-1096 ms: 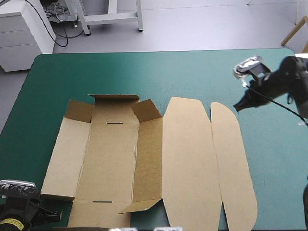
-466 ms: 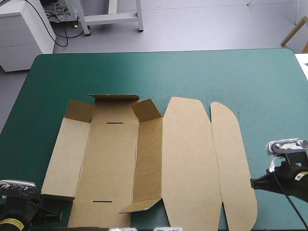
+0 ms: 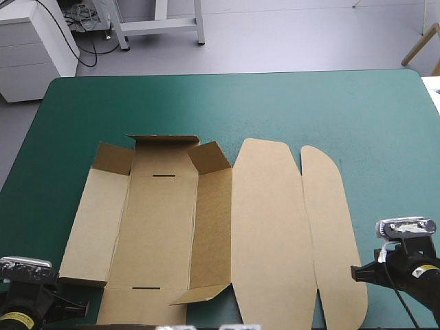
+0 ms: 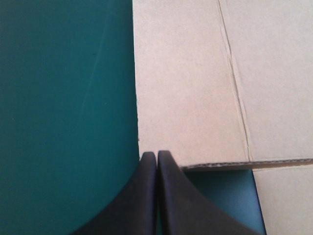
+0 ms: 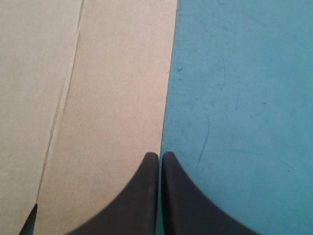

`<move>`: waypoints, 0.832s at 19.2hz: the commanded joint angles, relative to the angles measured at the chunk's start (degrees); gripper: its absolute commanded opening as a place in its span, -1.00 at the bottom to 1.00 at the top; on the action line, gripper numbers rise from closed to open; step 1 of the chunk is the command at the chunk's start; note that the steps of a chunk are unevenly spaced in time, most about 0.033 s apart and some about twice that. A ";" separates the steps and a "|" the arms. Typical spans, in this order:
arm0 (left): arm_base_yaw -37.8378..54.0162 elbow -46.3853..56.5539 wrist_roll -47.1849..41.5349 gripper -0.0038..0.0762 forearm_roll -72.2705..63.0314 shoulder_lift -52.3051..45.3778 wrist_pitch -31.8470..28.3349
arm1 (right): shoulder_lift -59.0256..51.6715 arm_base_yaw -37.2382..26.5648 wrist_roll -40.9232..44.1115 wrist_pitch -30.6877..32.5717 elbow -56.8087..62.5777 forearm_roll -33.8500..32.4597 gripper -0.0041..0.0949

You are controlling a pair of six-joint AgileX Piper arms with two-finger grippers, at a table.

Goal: Fold the box

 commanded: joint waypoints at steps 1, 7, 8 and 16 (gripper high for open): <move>-0.08 -1.15 0.69 -0.93 -0.03 0.59 -2.84 | 0.19 -0.38 -0.33 -4.43 -1.25 2.10 -0.92; -0.08 -9.14 6.77 -0.93 -4.84 9.88 1.53 | 0.19 -0.38 -0.49 -5.99 -1.25 3.56 -0.92; -0.08 -10.28 8.93 -0.93 -5.93 12.03 2.00 | 0.19 -0.38 -0.49 -5.99 -1.25 3.56 -0.92; -0.18 -21.81 0.88 -0.93 -3.42 29.23 -8.41 | 0.19 -0.38 -1.13 -5.99 -1.25 3.46 -0.92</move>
